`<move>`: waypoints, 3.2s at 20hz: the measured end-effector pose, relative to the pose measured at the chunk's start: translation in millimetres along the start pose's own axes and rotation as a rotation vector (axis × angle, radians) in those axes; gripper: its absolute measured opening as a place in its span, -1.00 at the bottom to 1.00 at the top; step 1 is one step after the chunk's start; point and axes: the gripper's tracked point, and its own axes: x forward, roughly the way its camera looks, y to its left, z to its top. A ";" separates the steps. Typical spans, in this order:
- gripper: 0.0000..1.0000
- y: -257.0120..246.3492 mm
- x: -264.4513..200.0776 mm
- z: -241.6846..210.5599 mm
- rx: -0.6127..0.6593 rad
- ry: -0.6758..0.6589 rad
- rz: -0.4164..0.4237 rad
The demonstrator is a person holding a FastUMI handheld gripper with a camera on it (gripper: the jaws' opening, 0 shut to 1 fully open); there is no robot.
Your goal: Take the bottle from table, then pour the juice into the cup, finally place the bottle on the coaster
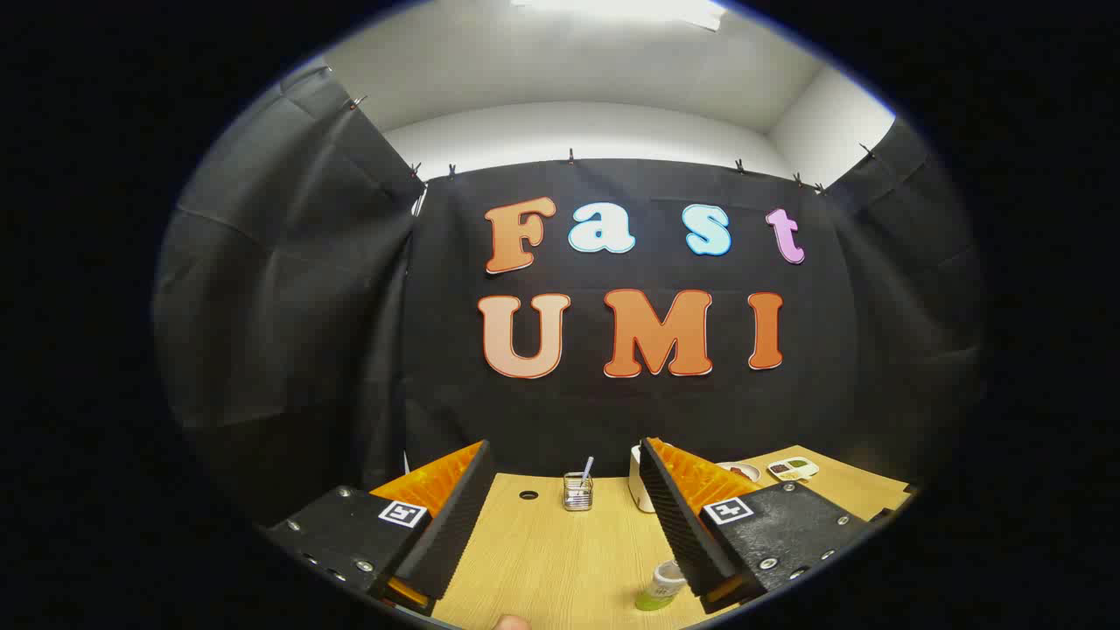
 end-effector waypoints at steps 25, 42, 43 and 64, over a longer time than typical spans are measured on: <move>0.97 -12.5 -1.0 -6.9 -0.013 0.009 -0.026; 0.98 -90.3 -5.2 -130.3 0.006 0.226 -0.177; 0.98 -95.7 -6.2 -139.5 0.002 0.239 -0.187; 0.99 -133.1 -1.4 -311.8 -0.017 0.508 -0.239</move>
